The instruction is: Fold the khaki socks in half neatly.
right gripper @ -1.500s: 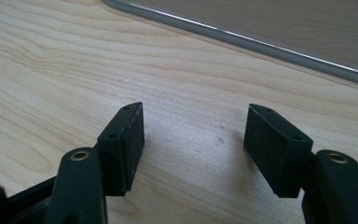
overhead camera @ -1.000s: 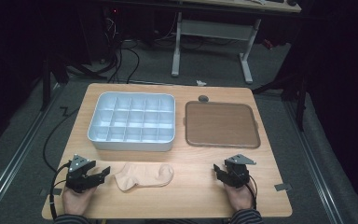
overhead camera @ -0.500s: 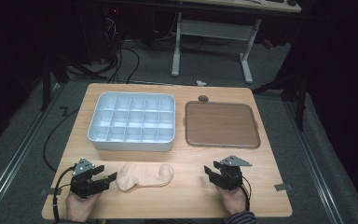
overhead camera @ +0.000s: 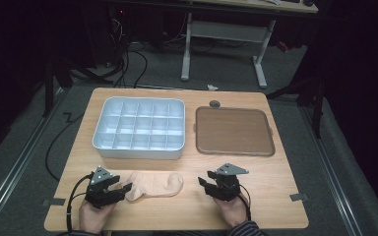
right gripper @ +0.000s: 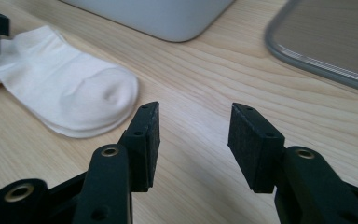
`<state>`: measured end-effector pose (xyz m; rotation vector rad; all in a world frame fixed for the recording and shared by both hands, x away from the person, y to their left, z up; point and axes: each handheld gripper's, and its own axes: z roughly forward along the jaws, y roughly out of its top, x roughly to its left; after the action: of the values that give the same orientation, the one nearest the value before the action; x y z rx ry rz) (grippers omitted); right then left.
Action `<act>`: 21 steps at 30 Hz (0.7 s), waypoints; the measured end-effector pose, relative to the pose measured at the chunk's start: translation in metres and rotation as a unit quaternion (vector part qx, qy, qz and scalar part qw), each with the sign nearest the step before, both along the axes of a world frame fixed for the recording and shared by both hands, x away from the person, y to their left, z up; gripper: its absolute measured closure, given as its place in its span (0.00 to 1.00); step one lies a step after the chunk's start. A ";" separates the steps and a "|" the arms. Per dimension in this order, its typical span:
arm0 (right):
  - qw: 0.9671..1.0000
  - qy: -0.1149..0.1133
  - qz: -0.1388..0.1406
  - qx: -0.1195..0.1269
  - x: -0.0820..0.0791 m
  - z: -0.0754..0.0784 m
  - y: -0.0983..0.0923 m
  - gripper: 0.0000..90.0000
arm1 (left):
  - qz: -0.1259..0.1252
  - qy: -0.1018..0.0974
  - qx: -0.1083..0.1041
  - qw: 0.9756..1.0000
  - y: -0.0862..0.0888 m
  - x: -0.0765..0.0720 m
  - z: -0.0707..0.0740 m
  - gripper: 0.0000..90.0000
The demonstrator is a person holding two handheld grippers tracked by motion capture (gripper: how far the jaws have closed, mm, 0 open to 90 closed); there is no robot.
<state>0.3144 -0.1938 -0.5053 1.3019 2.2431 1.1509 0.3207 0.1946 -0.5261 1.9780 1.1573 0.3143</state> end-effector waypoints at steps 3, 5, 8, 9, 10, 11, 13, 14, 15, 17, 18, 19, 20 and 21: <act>1.000 0.006 0.013 0.002 0.002 0.000 0.011 0.60 | -0.001 0.000 0.001 1.000 -0.002 0.000 -0.001 0.46; 1.000 0.005 0.020 0.003 0.004 0.000 0.018 0.61 | -0.003 -0.001 0.003 1.000 -0.004 0.000 -0.001 0.47; 1.000 0.011 0.026 0.003 0.006 0.000 0.028 0.61 | -0.006 -0.004 0.011 1.000 -0.006 0.001 0.000 0.49; 0.999 0.009 0.031 0.002 0.007 -0.001 0.031 0.62 | -0.008 -0.004 0.012 1.000 -0.007 0.002 0.000 0.49; 0.999 0.010 0.034 0.001 0.008 0.000 0.034 0.62 | -0.008 -0.003 0.012 1.000 -0.008 0.002 0.000 0.49; 0.999 0.010 0.037 0.000 0.009 0.001 0.037 0.62 | -0.008 -0.003 0.012 1.000 -0.008 0.002 0.000 0.49; 0.999 0.009 0.044 -0.001 0.011 0.002 0.042 0.62 | -0.009 -0.003 0.015 1.000 -0.009 0.002 0.000 0.49; 0.999 0.010 0.044 -0.001 0.012 0.002 0.044 0.62 | -0.009 -0.003 0.016 1.000 -0.009 0.002 0.000 0.49; 0.999 0.011 0.046 -0.001 0.013 0.002 0.046 0.62 | -0.009 -0.003 0.016 1.000 -0.009 0.002 0.000 0.49; 0.999 0.017 0.044 -0.002 0.016 0.001 0.050 0.62 | -0.008 -0.004 0.019 1.000 -0.010 0.002 0.000 0.50; 0.999 0.017 0.044 -0.004 0.018 0.000 0.052 0.62 | -0.008 -0.004 0.021 1.000 -0.010 0.002 0.000 0.50; 0.999 0.017 0.044 -0.004 0.018 0.000 0.052 0.62 | -0.008 -0.004 0.021 1.000 -0.010 0.002 0.000 0.51; 0.999 0.018 0.043 -0.004 0.020 -0.002 0.054 0.62 | -0.007 -0.005 0.022 1.000 -0.010 0.002 -0.001 0.51; 0.999 0.026 0.040 -0.002 0.022 -0.004 0.056 0.62 | -0.006 -0.003 0.021 1.000 -0.010 0.002 -0.001 0.51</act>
<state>0.3364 -0.1375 -0.5095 1.2647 2.3536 1.1503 0.3225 0.1843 -0.5273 2.0189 1.1441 0.3404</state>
